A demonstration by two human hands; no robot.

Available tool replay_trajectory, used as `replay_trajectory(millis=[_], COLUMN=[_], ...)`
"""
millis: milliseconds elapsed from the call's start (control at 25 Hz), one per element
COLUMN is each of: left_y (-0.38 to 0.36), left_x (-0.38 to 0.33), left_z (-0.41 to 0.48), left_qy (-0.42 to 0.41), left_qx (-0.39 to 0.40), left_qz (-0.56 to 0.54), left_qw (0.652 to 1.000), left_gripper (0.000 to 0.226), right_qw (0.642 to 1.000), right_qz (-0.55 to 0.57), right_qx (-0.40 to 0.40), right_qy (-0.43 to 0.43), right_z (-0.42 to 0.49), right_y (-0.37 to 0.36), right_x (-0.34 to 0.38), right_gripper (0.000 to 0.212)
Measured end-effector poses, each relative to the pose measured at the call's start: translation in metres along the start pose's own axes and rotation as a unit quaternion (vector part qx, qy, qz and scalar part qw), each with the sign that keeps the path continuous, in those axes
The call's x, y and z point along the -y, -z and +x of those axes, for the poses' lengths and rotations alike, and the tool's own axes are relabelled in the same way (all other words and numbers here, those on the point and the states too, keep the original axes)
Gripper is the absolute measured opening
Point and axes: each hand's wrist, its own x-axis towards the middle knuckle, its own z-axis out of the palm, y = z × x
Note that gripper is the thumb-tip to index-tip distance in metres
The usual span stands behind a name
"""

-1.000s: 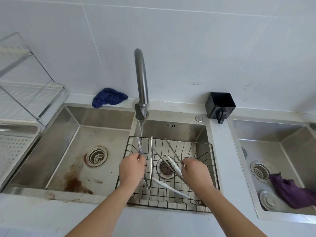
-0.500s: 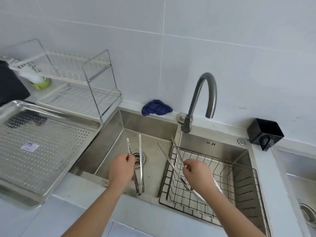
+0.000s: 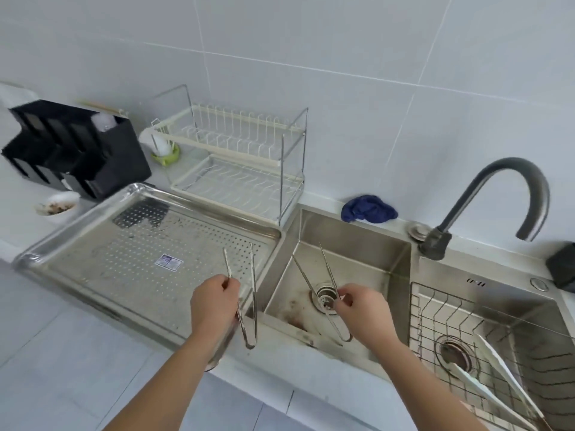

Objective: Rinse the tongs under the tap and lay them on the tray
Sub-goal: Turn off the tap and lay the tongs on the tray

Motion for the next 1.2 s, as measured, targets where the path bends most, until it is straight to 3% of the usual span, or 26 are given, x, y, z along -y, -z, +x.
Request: replay_trajectory(millis=[240,680,920,1200], left_y=[0.06,0.095,0.129,0.157], left_x=[0.051,0.106,0.149,0.186], left_z=[0.039,0.129,0.196,0.276], left_qy=[0.062,0.156,0.203,0.177], left_qx=[-0.018,-0.052,-0.058,-0.01], left_qz=[-0.038,-0.014,-0.008,0.062], left_qw=[0.997,0.986,0.977,0.982], left_gripper=[0.036,0.039,0.039,0.041], right_qw=[0.998,0.982,0.971,0.976], right_qz=[0.003,-0.02,-0.027,-0.015], right_qx=[0.066,0.158,0.224,0.218], right_qy=[0.014,0.103,0.082,-0.017], right_z=[0.021,0.128,0.174,0.194], right_y=[-0.052,-0.14,-0.206,-0.275], right_x=[0.075,0.16,0.22,0.279], right_gripper=[0.015,0.023,0.021,0.016])
